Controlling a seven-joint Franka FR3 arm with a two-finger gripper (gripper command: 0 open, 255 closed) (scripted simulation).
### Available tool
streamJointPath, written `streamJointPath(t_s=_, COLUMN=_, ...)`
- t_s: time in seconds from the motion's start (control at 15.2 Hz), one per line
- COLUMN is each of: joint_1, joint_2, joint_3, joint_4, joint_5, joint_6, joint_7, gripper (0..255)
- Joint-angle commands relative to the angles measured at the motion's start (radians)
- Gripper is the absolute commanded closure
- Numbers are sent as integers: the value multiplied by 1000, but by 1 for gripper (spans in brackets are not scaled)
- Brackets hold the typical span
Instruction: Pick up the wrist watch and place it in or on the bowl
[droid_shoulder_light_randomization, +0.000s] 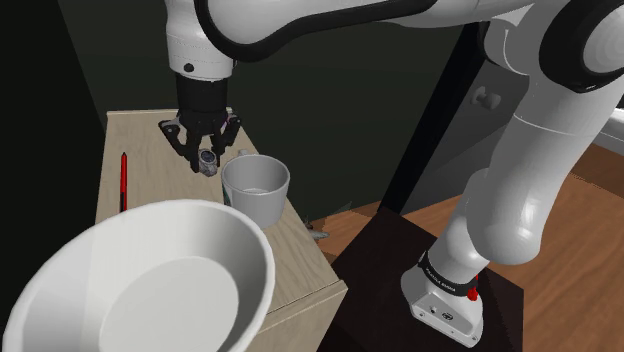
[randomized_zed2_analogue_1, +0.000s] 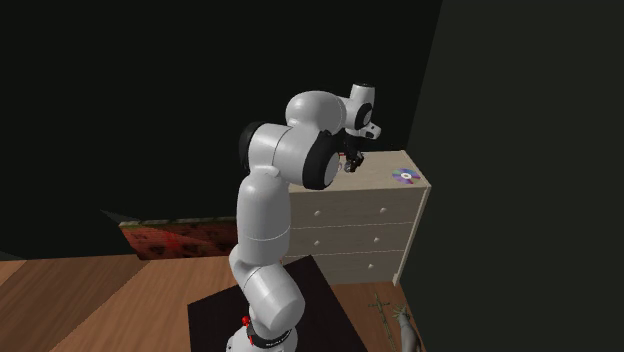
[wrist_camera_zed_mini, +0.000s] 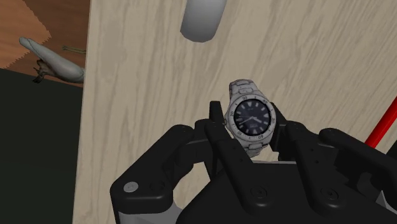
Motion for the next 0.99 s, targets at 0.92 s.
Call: streamJointPath(t_s=0.92, joint_1=1, joint_2=-8, joint_3=2, joint_4=152, joint_5=3, joint_6=-159, joint_7=4, gripper=255)
